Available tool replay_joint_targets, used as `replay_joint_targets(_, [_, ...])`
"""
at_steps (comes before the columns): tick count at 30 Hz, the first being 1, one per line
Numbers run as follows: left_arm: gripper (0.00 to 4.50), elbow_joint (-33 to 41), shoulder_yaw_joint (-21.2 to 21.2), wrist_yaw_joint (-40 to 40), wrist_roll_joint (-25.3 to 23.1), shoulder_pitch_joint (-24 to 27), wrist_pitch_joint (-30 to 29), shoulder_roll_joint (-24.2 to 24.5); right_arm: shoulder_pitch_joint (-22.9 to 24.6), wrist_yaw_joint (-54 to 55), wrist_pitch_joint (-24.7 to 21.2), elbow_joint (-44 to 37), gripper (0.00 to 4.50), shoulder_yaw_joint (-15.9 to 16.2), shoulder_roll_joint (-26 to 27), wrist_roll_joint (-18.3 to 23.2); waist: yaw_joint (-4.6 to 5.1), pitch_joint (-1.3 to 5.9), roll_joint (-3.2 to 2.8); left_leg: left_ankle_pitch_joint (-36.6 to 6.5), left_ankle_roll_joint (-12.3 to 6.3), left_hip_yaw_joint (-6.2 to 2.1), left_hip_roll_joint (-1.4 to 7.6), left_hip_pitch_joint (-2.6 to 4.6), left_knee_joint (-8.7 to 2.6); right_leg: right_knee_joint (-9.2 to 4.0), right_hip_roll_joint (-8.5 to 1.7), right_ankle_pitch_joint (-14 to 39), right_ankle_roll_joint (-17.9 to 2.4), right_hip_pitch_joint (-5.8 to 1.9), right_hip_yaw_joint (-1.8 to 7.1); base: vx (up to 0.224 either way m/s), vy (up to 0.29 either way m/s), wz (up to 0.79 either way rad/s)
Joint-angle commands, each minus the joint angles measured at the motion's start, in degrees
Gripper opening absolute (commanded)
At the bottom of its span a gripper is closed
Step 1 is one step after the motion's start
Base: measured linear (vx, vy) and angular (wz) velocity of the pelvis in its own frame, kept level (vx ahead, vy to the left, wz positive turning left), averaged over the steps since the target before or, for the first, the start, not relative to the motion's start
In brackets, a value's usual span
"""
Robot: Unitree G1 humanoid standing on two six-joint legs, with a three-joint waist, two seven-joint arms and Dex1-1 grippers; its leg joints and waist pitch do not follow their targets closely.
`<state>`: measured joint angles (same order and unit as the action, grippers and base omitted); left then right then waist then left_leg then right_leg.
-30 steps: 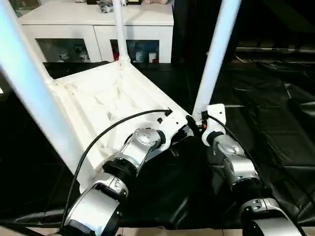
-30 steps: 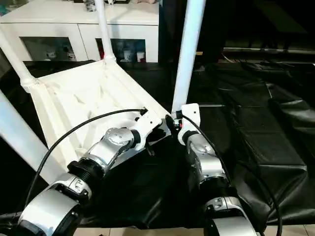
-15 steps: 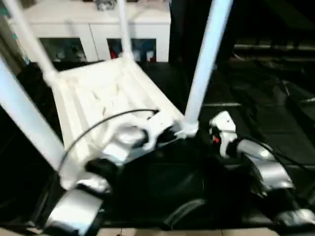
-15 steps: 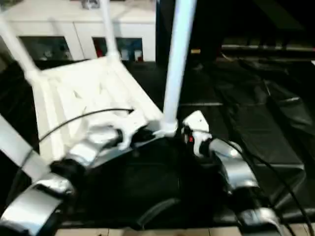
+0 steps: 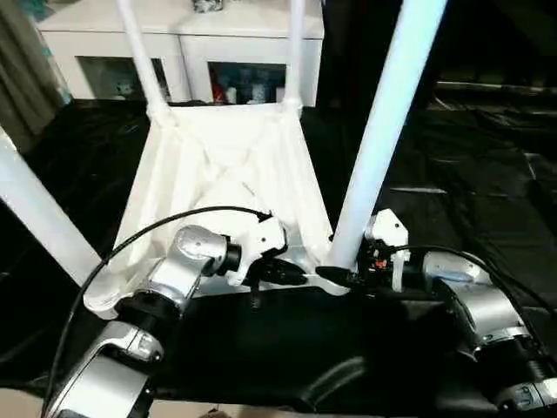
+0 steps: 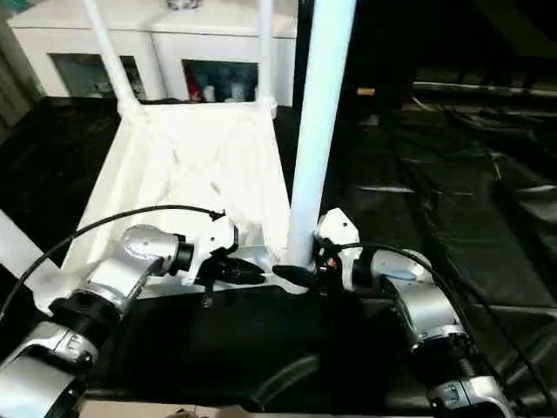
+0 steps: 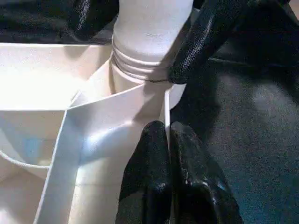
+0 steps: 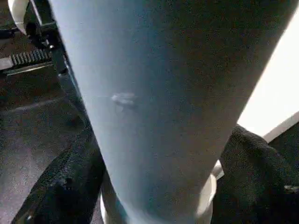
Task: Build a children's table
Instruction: Rotate leg to tighten
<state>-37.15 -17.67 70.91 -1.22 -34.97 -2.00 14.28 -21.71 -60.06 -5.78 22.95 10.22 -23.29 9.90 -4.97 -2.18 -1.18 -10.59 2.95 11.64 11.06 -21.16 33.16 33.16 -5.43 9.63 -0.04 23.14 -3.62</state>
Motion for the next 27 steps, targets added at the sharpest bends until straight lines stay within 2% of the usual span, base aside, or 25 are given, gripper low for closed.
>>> replay_joint_targets(1, [0.00,1.00,-0.12,0.69,1.66,0.87,-0.40,-0.91,-0.99,0.00,0.55,0.72,3.65,1.37,0.09,-1.47,0.17,3.21,1.25,-10.77,-3.95,-0.84,2.41,0.68,-3.72,-3.23,-3.13,12.74,-12.99,-2.59,2.18,0.000,0.000,0.00])
replay_joint_targets(2, [0.00,1.02,-0.12,0.66,1.65,0.87,-0.42,-0.92,-1.00,-0.03,0.52,0.75,3.39,1.43,0.08,-1.52,0.14,3.23,1.23,-10.26,-4.11,-0.84,2.39,0.65,-3.68,-3.15,-3.09,12.25,-12.96,-2.63,2.18,0.000,0.000,0.00])
replay_joint_targets(7, [0.00,1.16,-0.07,0.08,1.49,0.95,-0.49,-0.91,-1.24,0.26,0.86,1.46,3.14,1.57,0.22,-2.12,0.22,3.18,1.24,-10.42,-4.38,-0.85,2.41,0.68,-3.68,-3.19,-3.05,12.64,-12.86,-2.60,2.13,0.000,0.000,0.00])
replay_joint_targets(8, [0.00,1.28,-0.03,-0.13,1.45,1.02,-0.56,-0.92,-1.32,0.21,1.00,1.67,2.93,1.54,0.29,-2.14,0.21,3.18,1.21,-10.68,-4.28,-0.86,2.41,0.70,-3.68,-3.25,-3.08,13.15,-12.75,-2.59,2.14,0.000,0.000,0.00])
replay_joint_targets(18, [0.00,1.26,0.05,-1.46,1.03,1.40,-1.04,-1.15,-0.96,0.99,0.96,2.33,2.76,0.90,1.43,-1.41,0.31,3.35,1.15,-9.32,-4.88,-0.83,2.33,0.59,-3.46,-2.93,-2.97,10.77,-13.46,-2.77,2.09,0.000,0.000,0.00])
replay_joint_targets(20, [0.00,-1.10,0.27,-7.60,-1.33,0.60,-0.99,-2.33,-1.34,7.54,0.32,5.05,2.76,-0.64,3.61,-2.45,0.63,3.22,1.00,-9.98,-4.52,-0.88,2.32,0.60,-3.57,-3.09,-2.94,11.39,-13.47,-2.58,2.10,0.000,0.000,0.00])
replay_joint_targets(22, [0.00,-3.74,1.19,-14.99,-2.91,-0.43,-1.50,-4.51,-2.29,17.19,-0.18,9.29,2.75,-2.42,6.34,-4.47,1.13,3.05,0.97,-12.07,-3.05,-1.04,2.13,0.64,-3.79,-3.49,-3.03,15.01,-12.84,-2.57,2.06,0.000,0.000,0.00])
replay_joint_targets(23, [0.00,-3.74,1.19,-14.99,-2.91,-0.43,-1.50,-4.51,-2.29,17.19,-0.18,9.29,2.75,-2.42,6.34,-4.47,1.68,3.00,1.08,-13.35,-2.00,-1.11,1.94,0.76,-3.89,-3.86,-2.95,17.89,-11.94,-2.52,1.96,0.000,0.000,0.00])
replay_joint_targets(24, [0.00,-4.87,1.78,-19.32,-3.29,-0.96,-2.68,-6.69,-2.70,23.95,-0.72,11.67,2.75,-3.88,8.60,-5.16,1.95,3.00,1.13,-14.28,-1.56,-1.24,1.94,0.78,-3.92,-4.13,-3.06,20.10,-11.07,-2.60,1.94,0.000,0.000,0.00])
replay_joint_targets(25, [0.00,-5.03,1.83,-19.93,-3.35,-1.05,-2.80,-7.00,-2.79,24.96,-0.78,11.95,2.75,-4.17,8.94,-5.15,2.07,2.95,1.08,-14.35,-1.42,-1.20,1.99,0.86,-3.94,-4.24,-3.06,20.49,-10.84,-2.45,2.04,0.000,0.000,0.00])
replay_joint_targets(27, [0.00,-7.06,2.42,-27.31,-4.27,-2.08,-4.23,-10.61,-3.79,36.23,-1.78,14.74,2.75,-7.50,12.75,-5.00,2.49,2.80,0.77,-16.10,-0.95,-1.30,1.90,1.01,-4.05,-4.56,-2.97,22.68,-10.23,-2.08,2.04,0.000,0.000,0.00])
